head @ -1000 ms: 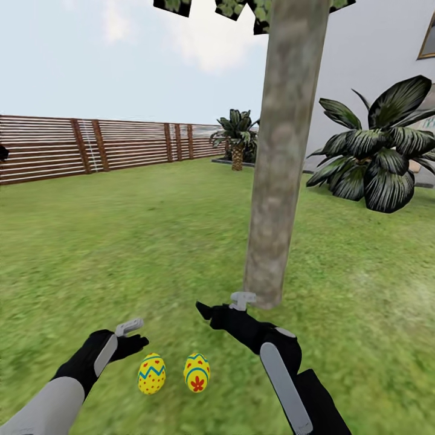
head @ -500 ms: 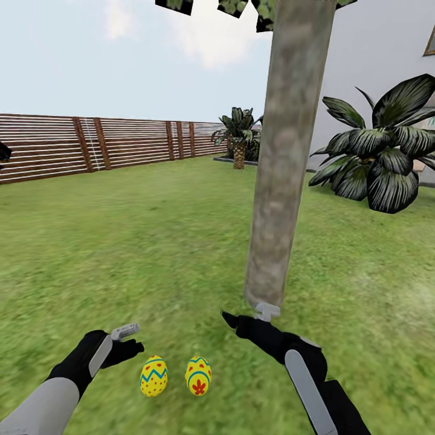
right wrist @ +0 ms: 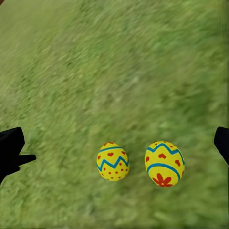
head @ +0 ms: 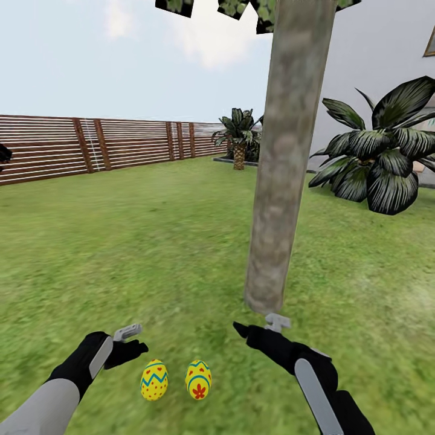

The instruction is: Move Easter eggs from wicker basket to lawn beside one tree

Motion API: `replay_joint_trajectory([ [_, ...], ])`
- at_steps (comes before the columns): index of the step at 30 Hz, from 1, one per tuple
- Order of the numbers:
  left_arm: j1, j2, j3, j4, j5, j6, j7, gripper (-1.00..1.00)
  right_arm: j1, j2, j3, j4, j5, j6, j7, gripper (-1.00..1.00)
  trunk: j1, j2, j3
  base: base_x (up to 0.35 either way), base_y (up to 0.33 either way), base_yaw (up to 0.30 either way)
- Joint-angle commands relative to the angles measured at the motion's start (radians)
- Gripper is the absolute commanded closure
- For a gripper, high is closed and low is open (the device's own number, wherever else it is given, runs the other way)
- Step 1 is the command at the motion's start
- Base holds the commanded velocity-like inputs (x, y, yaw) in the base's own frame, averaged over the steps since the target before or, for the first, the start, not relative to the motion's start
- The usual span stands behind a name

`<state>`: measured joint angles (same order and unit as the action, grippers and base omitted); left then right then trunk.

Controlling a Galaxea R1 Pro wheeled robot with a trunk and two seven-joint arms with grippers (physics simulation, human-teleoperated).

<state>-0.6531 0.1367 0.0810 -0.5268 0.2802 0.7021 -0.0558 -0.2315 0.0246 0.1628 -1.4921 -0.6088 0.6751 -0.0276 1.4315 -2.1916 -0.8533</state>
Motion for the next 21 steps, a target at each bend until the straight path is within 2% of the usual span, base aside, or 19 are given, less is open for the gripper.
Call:
replay_joint_trajectory([
  [1,0.000,-0.001,0.005,-0.001,-0.004,0.006,-0.005,-1.00,0.000,0.000,-0.005,0.000,-0.006,0.004,-0.002,-1.00,0.000,0.000,-0.001,0.000,0.000,0.000],
  [15,0.000,-0.002,0.009,-0.001,-0.006,0.004,-0.004,-1.00,0.000,-0.002,-0.018,0.041,0.001,0.015,-0.010,-1.00,-0.050,0.091,0.040,0.000,0.000,0.000],
  [21,0.000,-0.001,0.008,-0.001,-0.005,0.005,-0.006,-1.00,0.013,-0.032,-0.017,0.084,0.001,0.020,-0.012,-1.00,-0.073,0.133,0.059,-0.119,0.000,0.000],
])
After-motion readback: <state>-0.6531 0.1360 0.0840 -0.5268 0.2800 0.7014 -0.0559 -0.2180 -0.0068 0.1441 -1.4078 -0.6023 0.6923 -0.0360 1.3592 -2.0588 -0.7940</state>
